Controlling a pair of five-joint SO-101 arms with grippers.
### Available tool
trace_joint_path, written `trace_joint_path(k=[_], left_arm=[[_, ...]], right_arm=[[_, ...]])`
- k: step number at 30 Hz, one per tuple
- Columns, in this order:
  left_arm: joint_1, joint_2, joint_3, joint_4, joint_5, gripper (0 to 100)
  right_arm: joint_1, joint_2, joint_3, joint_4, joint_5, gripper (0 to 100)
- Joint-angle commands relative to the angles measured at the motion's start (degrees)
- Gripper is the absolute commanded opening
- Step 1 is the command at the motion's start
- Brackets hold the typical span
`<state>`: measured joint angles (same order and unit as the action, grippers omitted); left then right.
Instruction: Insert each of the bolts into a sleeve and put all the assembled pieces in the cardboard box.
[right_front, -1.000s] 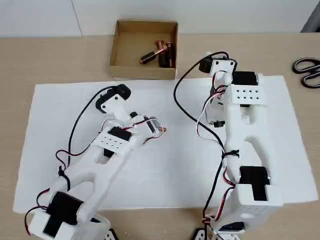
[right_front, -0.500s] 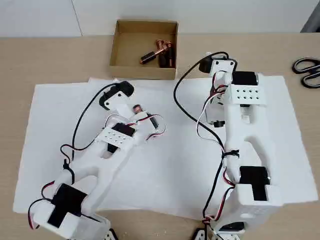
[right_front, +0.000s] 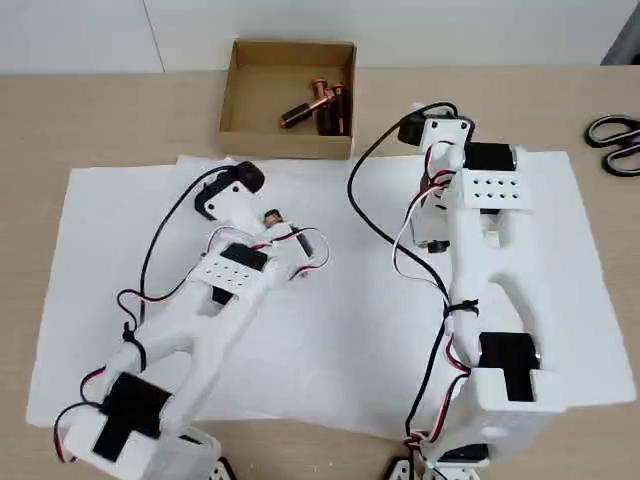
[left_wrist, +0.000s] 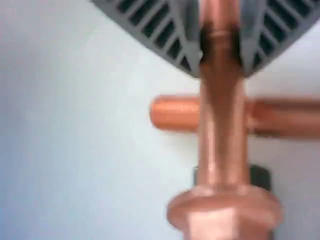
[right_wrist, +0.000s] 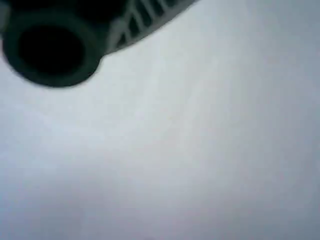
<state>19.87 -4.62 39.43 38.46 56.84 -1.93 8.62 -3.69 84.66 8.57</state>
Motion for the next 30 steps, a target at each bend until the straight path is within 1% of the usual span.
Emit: trace_joint_path(k=[1,3,7,11,15,18,20,23,27,30], left_arm=[[2.29,-8.26,-3.56,3.52,-3.25,1],[2.90,-11.34,-3.47,4.84,-5.36,1],[2.46,-16.09,-3.38,6.95,-12.31,1],[-0.09,-21.01,-3.91,15.82,-22.51,1],[-5.71,-27.87,-4.44,26.11,-35.69,1],[-13.10,-31.91,-3.91,29.89,-43.25,1],[-18.46,-34.29,-3.38,30.95,-47.56,1],[-22.77,-35.96,-1.71,30.95,-51.08,1],[-23.65,-36.40,2.07,29.19,-54.33,1],[-23.47,-36.13,3.82,29.01,-61.63,1]], right_arm=[[-0.13,-3.30,-0.09,-0.75,-0.53,0.6],[-0.13,-3.30,0.35,-1.45,-0.53,0.5],[-0.13,-3.30,1.76,-2.33,-0.53,0.5],[-0.13,-3.38,1.85,-2.33,-0.53,0.5],[-0.13,-3.38,2.02,-2.33,-0.53,0.5],[-0.22,-3.38,2.02,-2.33,-0.62,0.5],[-0.22,-3.38,2.02,-2.33,-0.62,0.5],[-0.22,-3.38,2.02,-2.33,-0.62,0.5],[-0.22,-3.38,2.02,-2.33,-0.62,0.5],[-0.22,-3.38,2.02,-2.33,-0.62,0.5]])
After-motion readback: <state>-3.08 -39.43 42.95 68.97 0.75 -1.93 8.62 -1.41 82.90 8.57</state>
